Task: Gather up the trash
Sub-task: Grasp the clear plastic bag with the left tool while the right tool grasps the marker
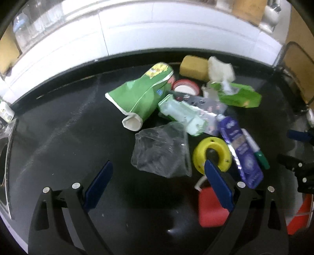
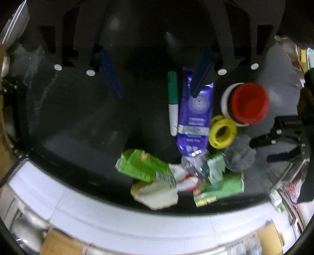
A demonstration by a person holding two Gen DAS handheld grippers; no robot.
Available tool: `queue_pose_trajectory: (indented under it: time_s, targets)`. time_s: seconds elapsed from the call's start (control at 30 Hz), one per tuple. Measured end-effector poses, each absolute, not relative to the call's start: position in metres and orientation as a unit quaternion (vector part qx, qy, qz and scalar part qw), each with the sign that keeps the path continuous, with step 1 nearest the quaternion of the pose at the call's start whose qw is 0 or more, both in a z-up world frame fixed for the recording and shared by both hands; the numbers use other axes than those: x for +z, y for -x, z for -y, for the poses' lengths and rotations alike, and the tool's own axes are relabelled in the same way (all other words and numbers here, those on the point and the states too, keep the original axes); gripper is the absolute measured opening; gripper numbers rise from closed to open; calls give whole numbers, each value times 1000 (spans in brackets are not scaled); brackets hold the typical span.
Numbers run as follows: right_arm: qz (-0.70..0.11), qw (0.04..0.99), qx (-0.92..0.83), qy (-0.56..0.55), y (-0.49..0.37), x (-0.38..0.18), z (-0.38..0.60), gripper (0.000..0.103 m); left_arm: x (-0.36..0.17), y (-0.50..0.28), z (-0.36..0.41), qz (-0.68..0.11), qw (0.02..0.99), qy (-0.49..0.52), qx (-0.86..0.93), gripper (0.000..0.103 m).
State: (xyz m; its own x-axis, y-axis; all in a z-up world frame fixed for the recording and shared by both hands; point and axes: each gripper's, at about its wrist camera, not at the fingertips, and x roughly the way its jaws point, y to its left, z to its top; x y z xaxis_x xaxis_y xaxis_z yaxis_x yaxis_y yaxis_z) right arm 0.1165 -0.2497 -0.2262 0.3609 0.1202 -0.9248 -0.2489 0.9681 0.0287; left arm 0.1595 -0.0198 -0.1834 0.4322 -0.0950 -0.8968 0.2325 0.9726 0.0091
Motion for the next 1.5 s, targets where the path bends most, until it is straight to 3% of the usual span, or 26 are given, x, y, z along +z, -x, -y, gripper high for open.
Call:
queue_pose_trajectory:
  time_s: [0.37,0.4,0.43,0.5,0.53,0.6,0.67,1.5]
  targets:
    - [-580,801,131,68,-141,-270,244,53,-228,-198,17,-553,825,-55,-106,91]
    - [-578,802,132,69,-142,-270,243,49,-229,-198,17,-546,829,-59,-105,89]
    - [-577,803,134,70,-143,-270,242,35,-228,-198,18,-541,831,-63,-109,87]
    - [-572,805,139,76,-145,-269,240,15,-224,-196,21,-530,837,-68,-120,65]
    - [-572,804,139,79,-146,-269,238,14,-222,-197,21,-529,837,-67,-122,63]
    - [-575,802,141,76,-148,-269,236,14,-218,-195,22,-532,835,-54,-126,48]
    - [-573,804,139,70,-149,-266,237,14,-213,-192,23,-525,841,-59,-120,44]
    - [-494,854,145,71,-73,-153,235,14,-121,-81,5,-488,869,-52,-66,43]
